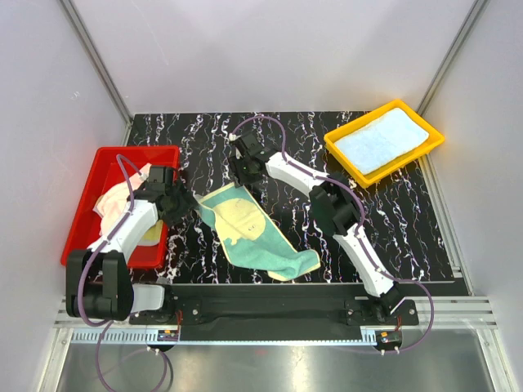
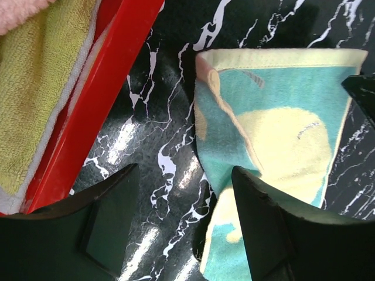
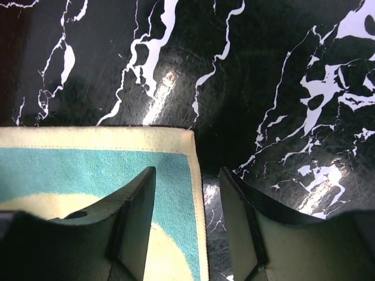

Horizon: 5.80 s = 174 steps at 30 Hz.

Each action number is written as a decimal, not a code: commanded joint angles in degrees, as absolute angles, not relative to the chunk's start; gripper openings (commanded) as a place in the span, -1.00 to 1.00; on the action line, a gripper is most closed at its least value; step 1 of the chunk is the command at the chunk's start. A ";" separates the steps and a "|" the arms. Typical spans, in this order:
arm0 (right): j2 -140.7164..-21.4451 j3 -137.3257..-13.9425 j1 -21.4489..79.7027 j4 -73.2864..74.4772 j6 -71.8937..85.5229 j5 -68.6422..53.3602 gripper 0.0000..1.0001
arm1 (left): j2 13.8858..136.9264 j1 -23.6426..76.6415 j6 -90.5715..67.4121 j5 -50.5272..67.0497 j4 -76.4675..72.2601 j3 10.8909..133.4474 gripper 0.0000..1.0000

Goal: Fold and stack the towels
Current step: Flatten out the crumpled towel

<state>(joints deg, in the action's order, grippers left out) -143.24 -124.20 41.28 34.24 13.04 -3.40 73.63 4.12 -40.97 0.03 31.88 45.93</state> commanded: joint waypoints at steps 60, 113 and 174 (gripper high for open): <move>-113.22 -91.50 31.64 23.46 9.58 5.36 -1.00 | 91.94 10.89 -33.05 15.36 14.42 63.90 -0.99; -133.42 -103.28 38.76 28.92 0.26 7.03 -0.33 | 102.48 9.23 -33.49 -1.58 24.34 66.27 0.01; -134.13 -101.52 36.57 30.85 10.89 -2.47 -1.00 | 103.89 9.13 -31.46 5.27 23.21 67.42 -1.00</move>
